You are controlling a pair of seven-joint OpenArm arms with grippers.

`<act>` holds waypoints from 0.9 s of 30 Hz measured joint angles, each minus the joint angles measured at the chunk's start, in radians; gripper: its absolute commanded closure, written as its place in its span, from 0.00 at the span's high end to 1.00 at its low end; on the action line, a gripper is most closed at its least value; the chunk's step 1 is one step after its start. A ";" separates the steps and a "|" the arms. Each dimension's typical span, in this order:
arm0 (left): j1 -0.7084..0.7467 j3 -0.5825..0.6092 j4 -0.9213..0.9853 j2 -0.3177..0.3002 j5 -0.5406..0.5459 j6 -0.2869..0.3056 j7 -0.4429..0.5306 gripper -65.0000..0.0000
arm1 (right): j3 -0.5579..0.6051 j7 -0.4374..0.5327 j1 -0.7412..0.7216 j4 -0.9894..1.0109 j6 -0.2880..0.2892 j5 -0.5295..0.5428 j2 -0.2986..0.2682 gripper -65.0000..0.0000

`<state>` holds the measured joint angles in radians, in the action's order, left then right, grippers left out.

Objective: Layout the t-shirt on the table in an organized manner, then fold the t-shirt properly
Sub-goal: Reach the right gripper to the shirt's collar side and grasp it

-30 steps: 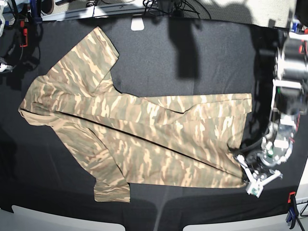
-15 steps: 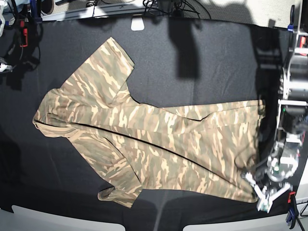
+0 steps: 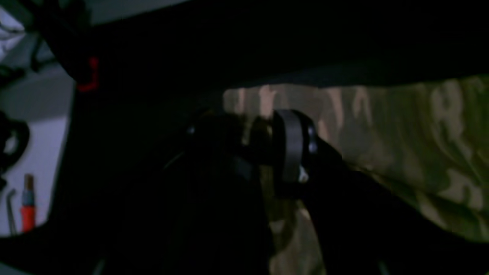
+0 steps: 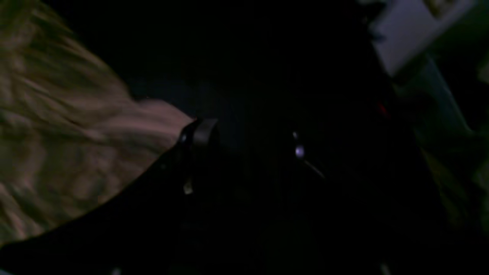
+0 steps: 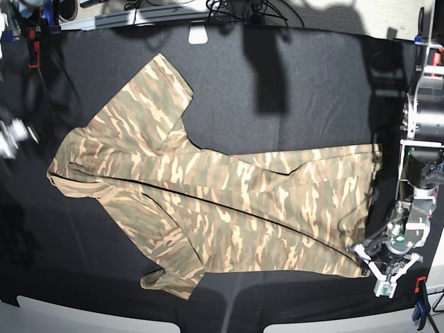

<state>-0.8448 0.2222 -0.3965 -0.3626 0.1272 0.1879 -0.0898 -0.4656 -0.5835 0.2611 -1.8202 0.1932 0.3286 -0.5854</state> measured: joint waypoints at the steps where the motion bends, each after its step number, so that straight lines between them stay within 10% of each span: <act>1: 0.000 0.000 0.000 0.003 0.017 0.002 -0.014 0.36 | 0.053 0.000 -0.034 0.014 -0.001 -0.029 0.000 0.36; 13: 0.000 -0.001 -0.002 0.112 0.060 0.019 -0.095 0.36 | 0.668 0.016 -0.576 0.487 -0.029 -0.222 0.132 0.36; 27: 0.002 -0.001 -0.002 0.100 0.057 0.014 -0.096 0.36 | 0.798 0.150 -0.874 1.112 -0.069 -0.481 0.434 0.36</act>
<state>-0.8429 0.2214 -0.3988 -0.2630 0.1844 0.2024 -0.1856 0.3321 -0.4335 -0.6132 -0.7082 0.1238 -0.1528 -0.1513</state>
